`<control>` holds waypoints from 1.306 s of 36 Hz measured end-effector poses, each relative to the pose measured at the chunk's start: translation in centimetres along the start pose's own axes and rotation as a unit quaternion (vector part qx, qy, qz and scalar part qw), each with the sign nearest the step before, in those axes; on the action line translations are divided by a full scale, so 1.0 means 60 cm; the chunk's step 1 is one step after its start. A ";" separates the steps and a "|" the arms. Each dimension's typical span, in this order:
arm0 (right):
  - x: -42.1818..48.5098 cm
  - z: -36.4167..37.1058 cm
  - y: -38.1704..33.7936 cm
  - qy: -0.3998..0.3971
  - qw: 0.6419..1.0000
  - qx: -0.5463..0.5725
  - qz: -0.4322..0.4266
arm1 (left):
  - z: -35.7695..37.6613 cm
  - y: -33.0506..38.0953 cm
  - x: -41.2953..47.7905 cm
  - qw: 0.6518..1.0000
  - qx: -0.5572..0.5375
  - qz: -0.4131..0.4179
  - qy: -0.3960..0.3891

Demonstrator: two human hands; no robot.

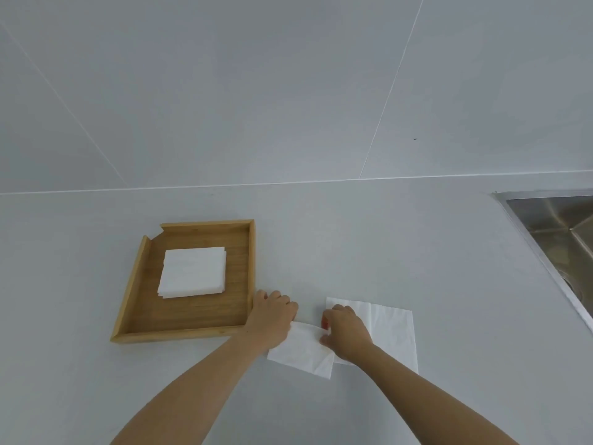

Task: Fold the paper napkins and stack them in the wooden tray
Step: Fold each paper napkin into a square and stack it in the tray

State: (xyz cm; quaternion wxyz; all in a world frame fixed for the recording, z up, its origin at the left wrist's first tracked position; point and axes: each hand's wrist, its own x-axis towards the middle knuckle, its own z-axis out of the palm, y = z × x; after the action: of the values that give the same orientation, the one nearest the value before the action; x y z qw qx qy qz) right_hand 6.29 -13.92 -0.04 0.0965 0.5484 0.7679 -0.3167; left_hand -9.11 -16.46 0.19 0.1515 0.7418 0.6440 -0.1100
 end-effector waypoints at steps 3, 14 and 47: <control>-0.008 0.003 0.000 0.002 0.998 0.068 0.007 | -0.001 -0.001 -0.014 0.998 -0.063 -0.015 0.005; -0.010 -0.038 -0.059 0.058 0.942 0.329 -0.022 | -0.054 -0.073 -0.063 0.877 -0.454 -0.120 0.102; 0.197 -0.005 -0.314 0.019 0.978 0.196 -0.075 | -0.048 -0.298 -0.027 0.849 -0.291 -0.392 0.202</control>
State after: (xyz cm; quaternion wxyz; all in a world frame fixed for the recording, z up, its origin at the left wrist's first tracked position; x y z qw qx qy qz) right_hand -15.18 -8.28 1.51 -0.0511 0.5037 0.7313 -0.4570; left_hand -27.10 -14.67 1.95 0.1712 0.3552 0.9003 0.1844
